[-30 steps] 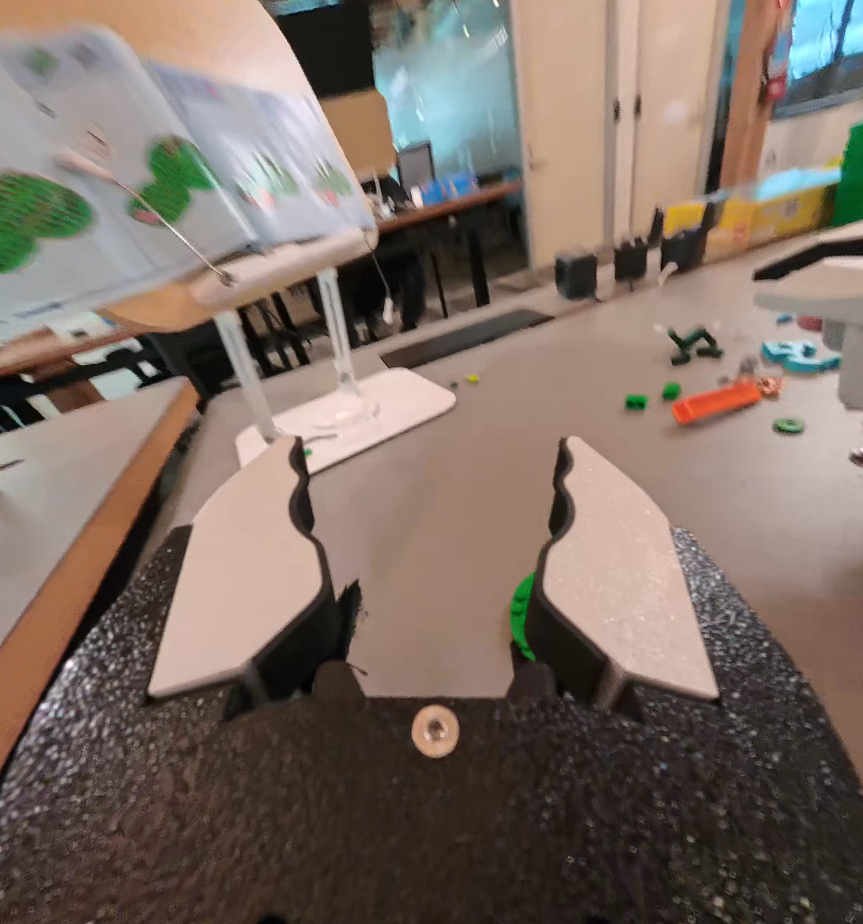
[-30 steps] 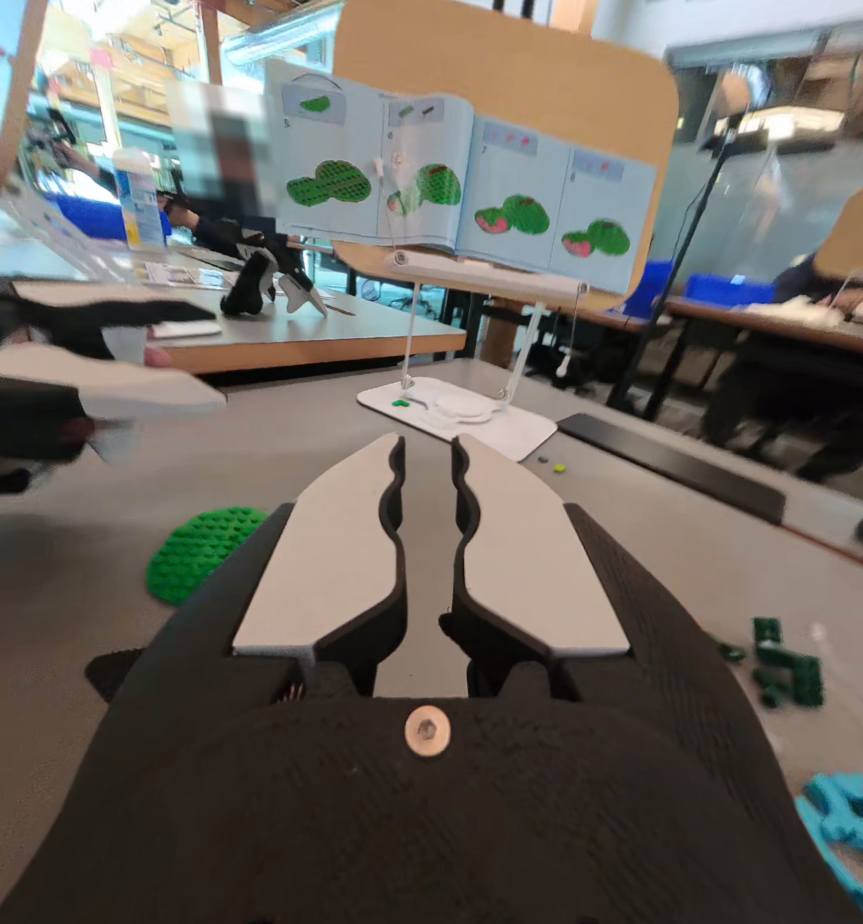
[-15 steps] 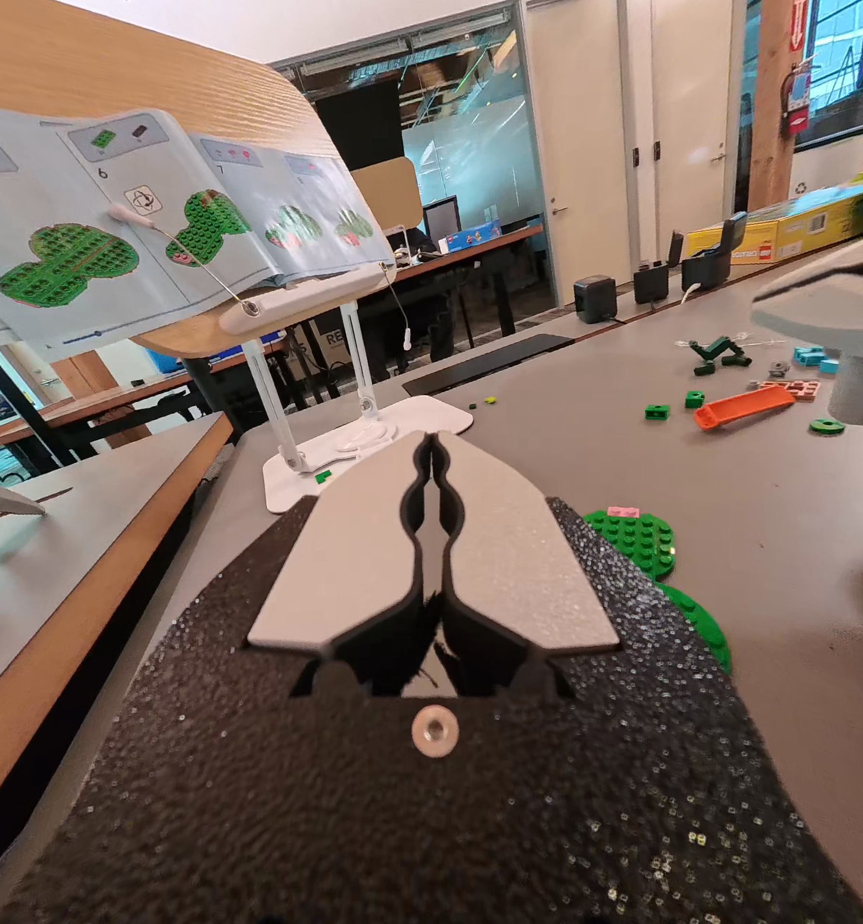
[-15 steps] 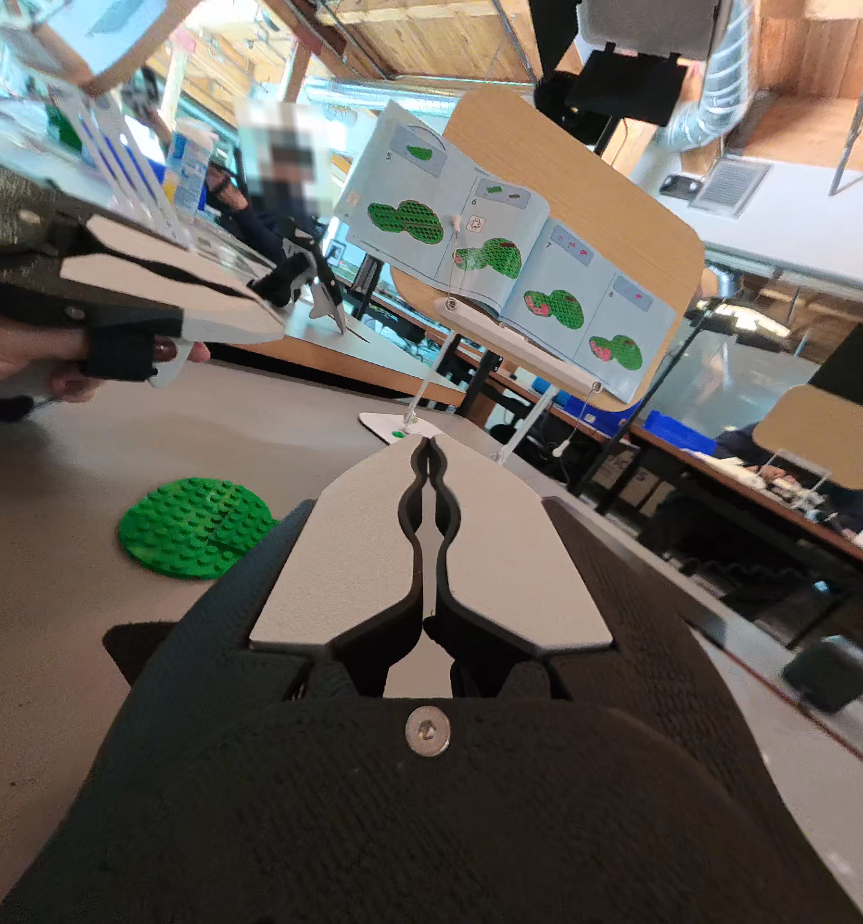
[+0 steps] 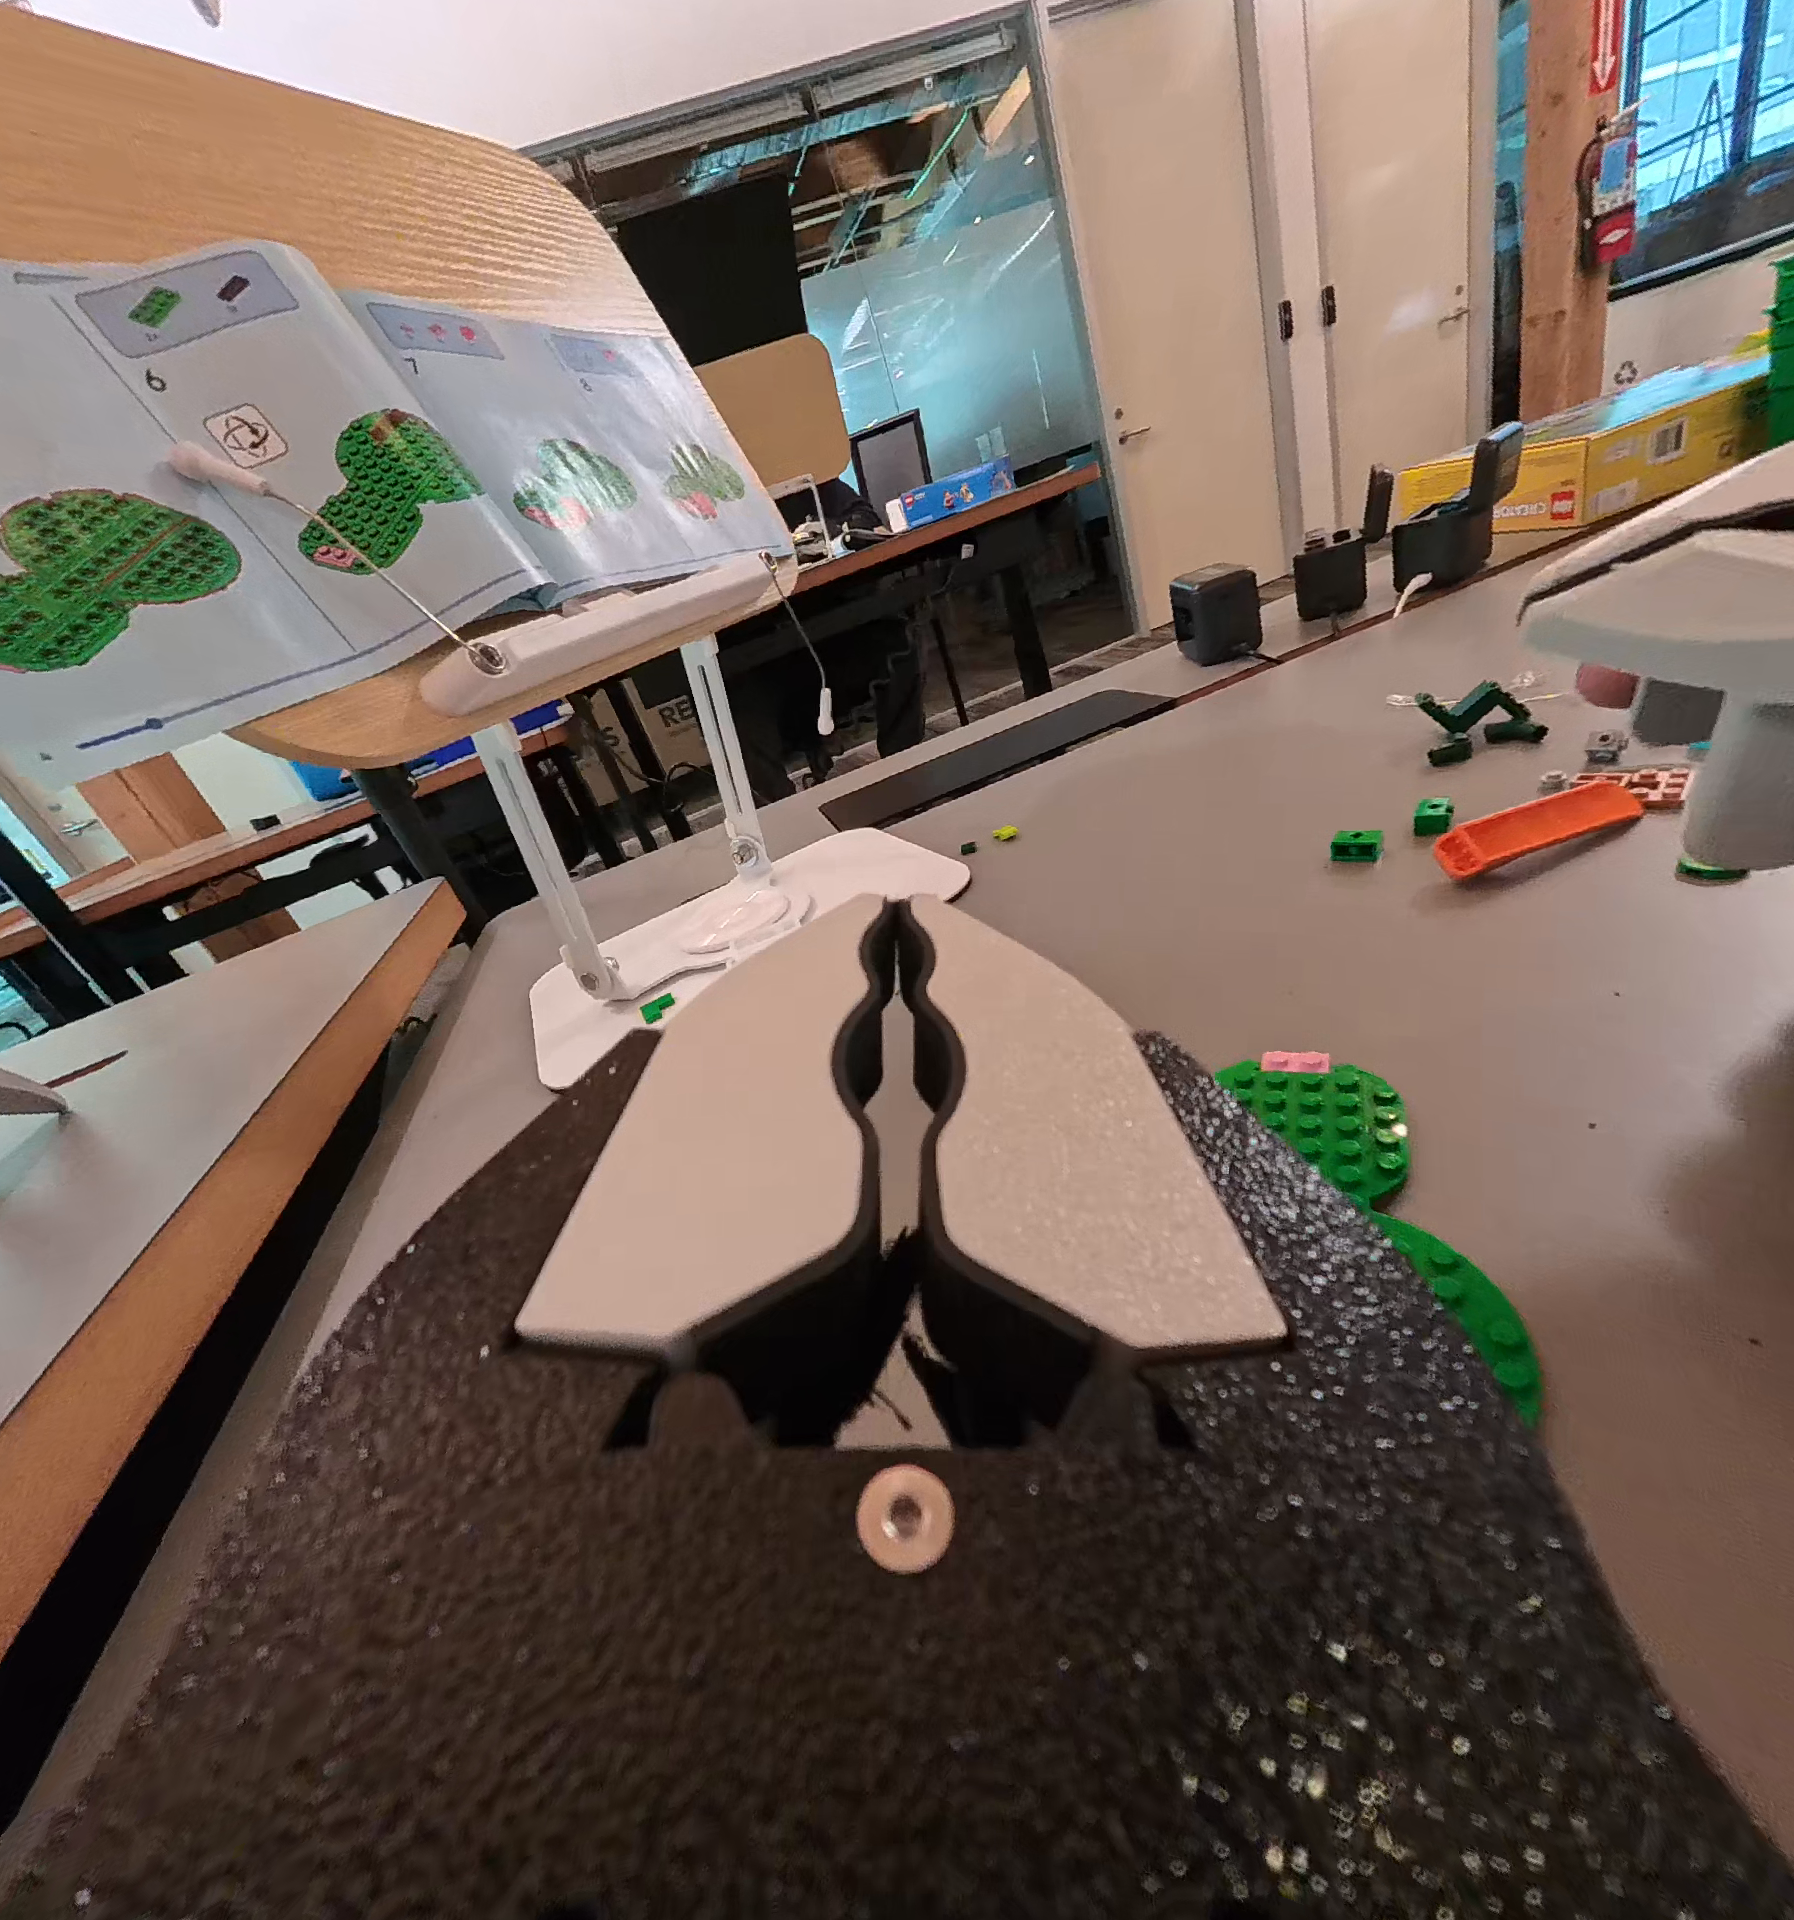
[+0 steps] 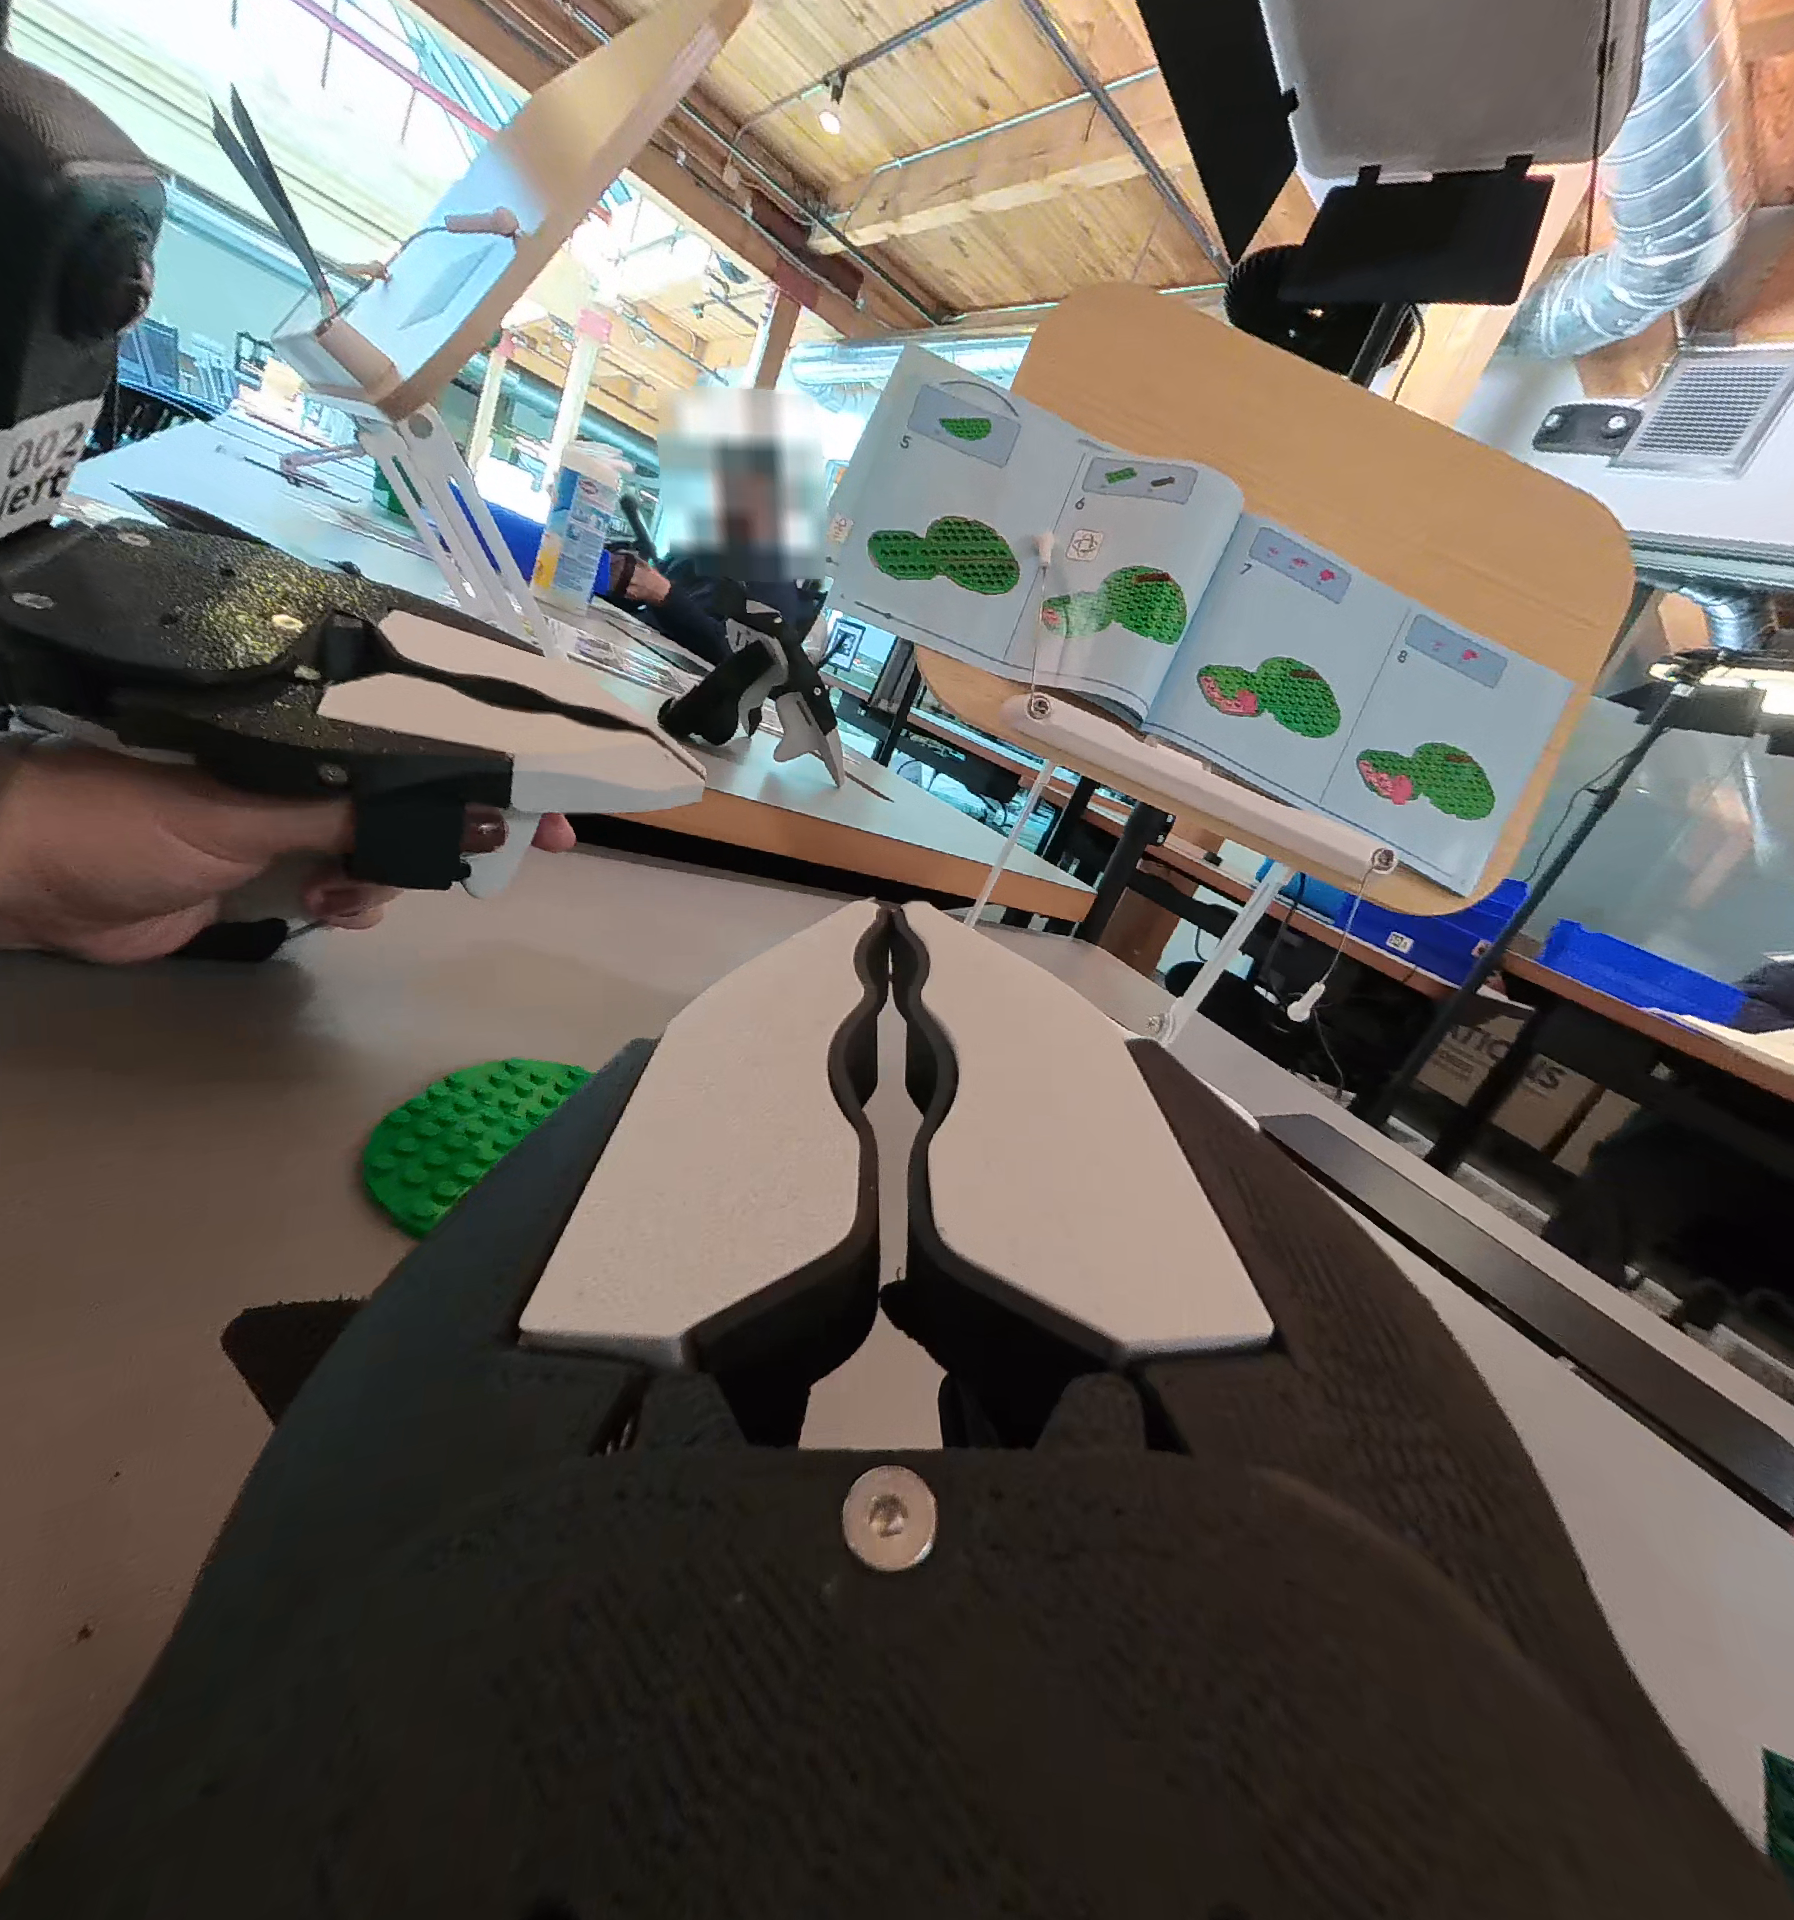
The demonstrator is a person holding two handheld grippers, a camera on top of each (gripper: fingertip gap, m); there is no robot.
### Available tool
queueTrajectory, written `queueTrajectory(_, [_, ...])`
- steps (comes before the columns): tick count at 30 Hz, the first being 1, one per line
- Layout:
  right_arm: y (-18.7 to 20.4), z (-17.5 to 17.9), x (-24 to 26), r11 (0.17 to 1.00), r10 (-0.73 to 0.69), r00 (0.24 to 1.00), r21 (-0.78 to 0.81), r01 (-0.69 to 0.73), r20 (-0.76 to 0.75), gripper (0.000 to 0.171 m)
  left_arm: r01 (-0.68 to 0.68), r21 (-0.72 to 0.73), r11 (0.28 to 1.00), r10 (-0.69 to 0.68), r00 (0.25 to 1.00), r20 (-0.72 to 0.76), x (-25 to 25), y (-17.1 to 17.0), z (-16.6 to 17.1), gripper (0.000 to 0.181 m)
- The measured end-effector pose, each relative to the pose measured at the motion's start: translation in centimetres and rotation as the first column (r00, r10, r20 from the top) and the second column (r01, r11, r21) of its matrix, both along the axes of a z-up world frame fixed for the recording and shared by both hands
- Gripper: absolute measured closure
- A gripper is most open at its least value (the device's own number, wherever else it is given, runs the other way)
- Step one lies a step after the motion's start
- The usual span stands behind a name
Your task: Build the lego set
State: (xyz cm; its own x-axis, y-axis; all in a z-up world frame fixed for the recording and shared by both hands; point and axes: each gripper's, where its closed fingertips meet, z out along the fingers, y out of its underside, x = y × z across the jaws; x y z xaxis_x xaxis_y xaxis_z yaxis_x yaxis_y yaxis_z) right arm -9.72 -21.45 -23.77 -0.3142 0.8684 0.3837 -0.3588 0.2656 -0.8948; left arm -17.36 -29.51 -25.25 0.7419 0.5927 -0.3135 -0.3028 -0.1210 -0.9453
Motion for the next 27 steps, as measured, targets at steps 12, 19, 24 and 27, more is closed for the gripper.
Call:
queueTrajectory(12, [0.0,0.2,0.6,0.998,0.043,0.999,-0.039,-0.043,0.004,0.171,-0.011,-0.067,0.998,0.010,1.000,-0.015,-0.4,0.8,-0.7,0.181])
queueTrajectory(19, [0.0,0.2,0.7,0.998,0.047,0.999,-0.042,-0.047,0.005,0.171,-0.022,-0.084,0.996,0.019,0.999,-0.031,-0.4,1.0,-0.8,0.181])
queueTrajectory(24, [-0.1,0.2,0.8,0.998,0.054,0.999,-0.035,-0.054,0.004,0.171,-0.023,-0.100,0.995,0.018,0.999,-0.047,-0.4,1.2,-1.0,0.181])
queueTrajectory(27, [-0.1,0.2,0.8,0.998,0.056,0.998,-0.034,-0.056,0.003,0.171,-0.026,-0.090,0.996,0.023,0.999,-0.032,-0.5,1.1,-0.9,0.181])
